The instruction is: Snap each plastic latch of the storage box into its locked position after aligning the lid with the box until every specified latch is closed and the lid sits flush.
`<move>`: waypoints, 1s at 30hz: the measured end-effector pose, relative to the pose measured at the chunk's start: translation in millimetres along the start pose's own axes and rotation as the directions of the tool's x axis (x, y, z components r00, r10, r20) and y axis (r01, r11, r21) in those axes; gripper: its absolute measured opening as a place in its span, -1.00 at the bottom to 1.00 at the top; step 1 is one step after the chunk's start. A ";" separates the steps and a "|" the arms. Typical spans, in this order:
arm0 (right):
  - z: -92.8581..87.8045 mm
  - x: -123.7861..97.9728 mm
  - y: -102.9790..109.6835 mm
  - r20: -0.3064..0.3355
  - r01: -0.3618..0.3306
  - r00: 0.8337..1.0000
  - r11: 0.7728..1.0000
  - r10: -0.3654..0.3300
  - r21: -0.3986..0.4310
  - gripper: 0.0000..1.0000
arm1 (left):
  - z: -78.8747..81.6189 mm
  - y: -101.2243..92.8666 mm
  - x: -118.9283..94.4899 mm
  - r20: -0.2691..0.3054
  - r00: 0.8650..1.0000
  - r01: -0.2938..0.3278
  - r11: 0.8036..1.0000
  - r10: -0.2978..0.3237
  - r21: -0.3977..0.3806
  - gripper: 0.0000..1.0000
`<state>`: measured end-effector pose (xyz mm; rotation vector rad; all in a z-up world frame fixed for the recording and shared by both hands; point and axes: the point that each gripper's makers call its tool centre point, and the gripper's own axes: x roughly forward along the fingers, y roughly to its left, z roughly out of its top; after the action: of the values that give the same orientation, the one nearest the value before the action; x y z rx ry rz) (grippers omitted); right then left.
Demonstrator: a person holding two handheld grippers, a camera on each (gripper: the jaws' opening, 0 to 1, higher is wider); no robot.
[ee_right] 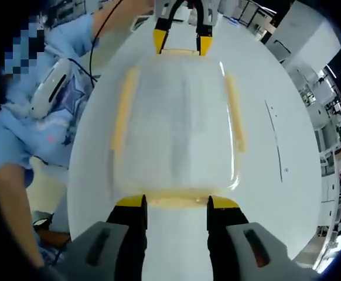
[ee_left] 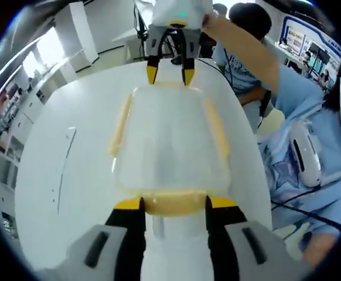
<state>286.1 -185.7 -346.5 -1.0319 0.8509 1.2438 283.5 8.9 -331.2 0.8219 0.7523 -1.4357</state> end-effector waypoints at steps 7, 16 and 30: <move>16.9 7.1 -1.9 0.011 -0.003 1.000 1.000 0.003 -0.016 -0.23 | -13.9 -2.6 -9.0 0.015 1.000 0.003 1.000 -0.003 -0.019 -0.22; 33.5 15.4 1.5 0.051 -0.004 0.999 1.000 0.004 -0.013 -0.23 | -29.9 -3.1 -16.0 0.044 0.999 0.008 1.000 -0.007 -0.027 -0.22; 54.2 32.6 11.2 0.076 -0.041 0.996 0.999 0.042 -0.014 -0.23 | -54.4 -12.4 -20.2 0.040 0.999 0.027 0.998 -0.025 -0.053 -0.22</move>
<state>278.1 -123.6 -360.8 -0.9747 0.8103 1.3163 273.3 66.1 -343.5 0.7432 0.7703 -1.4445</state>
